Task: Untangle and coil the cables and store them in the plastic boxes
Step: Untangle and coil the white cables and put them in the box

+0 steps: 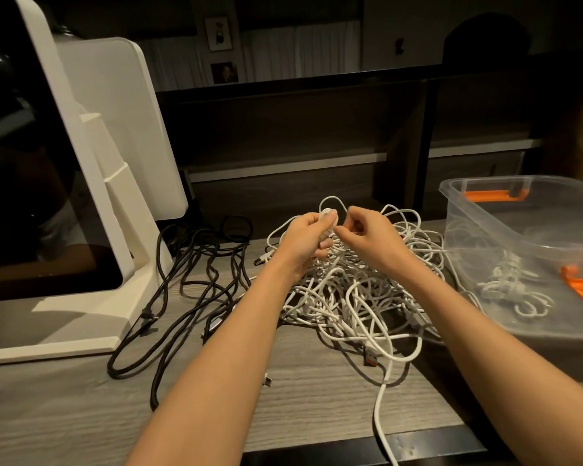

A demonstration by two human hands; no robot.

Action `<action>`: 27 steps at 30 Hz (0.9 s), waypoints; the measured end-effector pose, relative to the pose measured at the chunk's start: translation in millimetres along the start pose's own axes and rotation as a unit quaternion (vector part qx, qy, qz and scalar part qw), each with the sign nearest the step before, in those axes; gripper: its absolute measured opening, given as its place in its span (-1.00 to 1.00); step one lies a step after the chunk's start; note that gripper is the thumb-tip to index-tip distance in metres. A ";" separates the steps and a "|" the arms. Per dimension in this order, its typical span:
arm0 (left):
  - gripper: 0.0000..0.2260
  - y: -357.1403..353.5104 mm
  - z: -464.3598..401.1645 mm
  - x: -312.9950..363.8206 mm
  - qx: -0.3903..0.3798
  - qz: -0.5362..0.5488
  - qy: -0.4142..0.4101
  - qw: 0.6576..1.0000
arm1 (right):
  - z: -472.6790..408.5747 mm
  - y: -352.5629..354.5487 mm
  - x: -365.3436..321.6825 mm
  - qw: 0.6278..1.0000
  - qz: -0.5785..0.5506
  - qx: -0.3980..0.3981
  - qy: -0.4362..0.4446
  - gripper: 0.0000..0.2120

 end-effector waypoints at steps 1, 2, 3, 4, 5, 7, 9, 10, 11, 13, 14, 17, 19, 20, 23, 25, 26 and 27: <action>-0.81 -1.4 -1.0 0.6 0.011 -0.017 -0.010 1.000 | 0.6 0.7 -2.9 1.000 0.002 0.003 0.024 -0.73; -0.79 -2.9 -1.8 1.1 0.021 -0.033 -0.021 0.999 | 1.0 1.6 -5.1 0.999 0.005 0.006 0.045 -0.73; -0.77 -3.6 -2.2 1.5 0.030 -0.044 -0.028 0.998 | 1.4 2.3 -6.4 0.998 0.012 0.009 0.061 -0.74; -0.76 -3.6 -2.3 1.4 0.036 -0.048 -0.031 0.998 | 1.4 2.2 -5.9 0.997 0.021 0.011 0.070 -0.75; -0.77 -2.9 -2.4 1.0 0.038 -0.050 -0.031 0.998 | 1.8 1.4 -4.6 0.997 0.029 0.015 0.072 -0.76; -0.80 -1.3 -2.3 -0.3 0.040 -0.053 -0.029 0.997 | 2.9 -1.0 -0.6 0.997 0.033 0.030 0.063 -0.80; -0.83 0.2 -2.6 -1.5 0.053 -0.060 -0.037 0.996 | 3.8 -2.7 2.0 0.998 0.010 0.043 0.046 -0.84; -0.84 0.8 -2.8 -1.9 0.061 -0.060 -0.044 0.995 | 4.1 -2.9 1.4 0.998 -0.016 0.042 0.033 -0.86; -0.85 1.9 -3.0 -1.9 0.069 -0.056 -0.050 0.995 | 4.2 -2.8 0.3 0.998 -0.049 0.034 0.015 -0.89; -0.86 5.1 -3.8 -2.0 0.086 -0.039 -0.052 0.994 | 3.9 -2.2 -2.4 0.992 -0.124 0.001 -0.023 -0.96; -0.87 6.4 -3.9 -2.1 0.091 -0.027 -0.046 0.994 | 3.4 -1.2 -2.7 0.987 -0.154 -0.015 -0.037 -0.96; -0.84 8.3 -3.6 -1.5 0.082 0.045 0.002 0.996 | 1.9 4.3 -3.3 0.976 -0.208 -0.055 -0.034 -0.87; -0.82 9.4 -4.0 -1.9 0.071 0.108 0.044 0.991 | 1.8 6.1 -4.4 0.972 -0.221 -0.074 -0.024 -0.84; -0.81 9.9 -4.6 -2.8 0.066 0.131 0.061 0.987 | 2.1 6.6 -5.0 0.971 -0.223 -0.079 -0.022 -0.85; -0.72 10.1 -4.1 -4.7 0.045 0.168 0.096 0.980 | 2.2 6.2 -6.7 0.974 -0.217 -0.068 -0.024 -0.88; -0.73 9.0 -3.1 -3.9 0.025 0.202 0.108 0.973 | 2.0 5.5 -5.6 0.975 -0.213 -0.053 -0.036 -0.86; -0.73 8.0 -2.4 -2.7 0.020 0.212 0.109 0.971 | 1.7 5.4 -4.2 0.975 -0.211 -0.052 -0.042 -0.81; -0.73 6.8 -1.6 -1.5 0.017 0.212 0.107 0.971 | 1.7 5.6 -3.4 0.976 -0.206 -0.057 -0.045 -0.76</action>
Point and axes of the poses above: each hand's wrist, its own z-axis away from the middle knuckle, its own y-axis out of the back of the hand, x = y × z, the point moved 2 cm from there along -z, towards the middle knuckle, and after that the axes turned 12 degrees about x, right-handed, at the moved point
